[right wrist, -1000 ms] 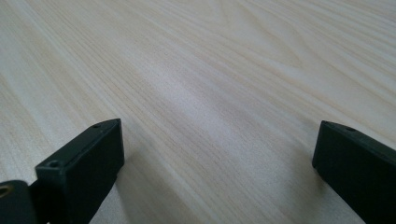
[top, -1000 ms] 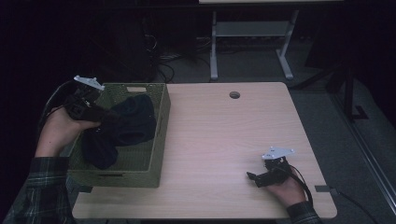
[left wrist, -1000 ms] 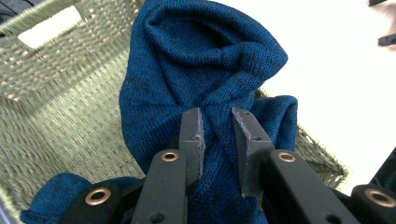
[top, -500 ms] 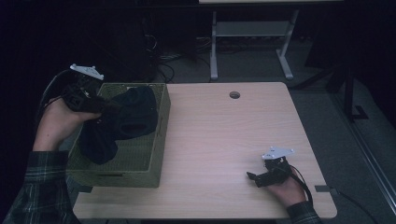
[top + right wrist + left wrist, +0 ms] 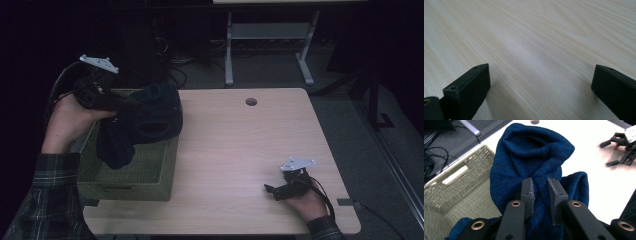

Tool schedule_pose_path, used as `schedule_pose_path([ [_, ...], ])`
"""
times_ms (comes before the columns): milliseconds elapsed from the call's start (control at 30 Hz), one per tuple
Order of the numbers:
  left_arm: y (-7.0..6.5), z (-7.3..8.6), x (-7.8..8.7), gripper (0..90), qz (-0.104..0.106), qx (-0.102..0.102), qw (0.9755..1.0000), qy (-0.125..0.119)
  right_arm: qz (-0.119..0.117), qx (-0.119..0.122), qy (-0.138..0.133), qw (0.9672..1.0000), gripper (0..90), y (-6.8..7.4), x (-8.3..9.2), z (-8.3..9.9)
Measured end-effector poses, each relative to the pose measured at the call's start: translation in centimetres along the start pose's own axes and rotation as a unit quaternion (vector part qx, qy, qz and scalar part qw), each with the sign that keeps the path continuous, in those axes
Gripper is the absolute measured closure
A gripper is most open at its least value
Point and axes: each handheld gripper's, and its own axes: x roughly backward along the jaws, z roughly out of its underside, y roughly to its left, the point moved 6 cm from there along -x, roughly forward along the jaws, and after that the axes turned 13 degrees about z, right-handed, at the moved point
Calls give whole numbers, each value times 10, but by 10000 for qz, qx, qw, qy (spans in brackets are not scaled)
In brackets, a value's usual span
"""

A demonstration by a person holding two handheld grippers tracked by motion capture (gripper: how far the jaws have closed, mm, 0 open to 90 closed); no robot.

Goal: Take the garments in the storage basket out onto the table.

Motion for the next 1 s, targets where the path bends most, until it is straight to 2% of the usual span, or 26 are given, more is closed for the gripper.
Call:
schedule_pose_path([
  [600,-31,-46,-60,765,433,-389,9982,114,-1,-7,3,10000,18,0,0,0],
  [767,-41,-57,-76,764,469,-453,9978,87,-4,-19,10,10000,18,0,0,0],
  [1000,-55,-71,-99,764,648,-557,9963,58,-5,-18,11,10000,18,0,0,0],
])
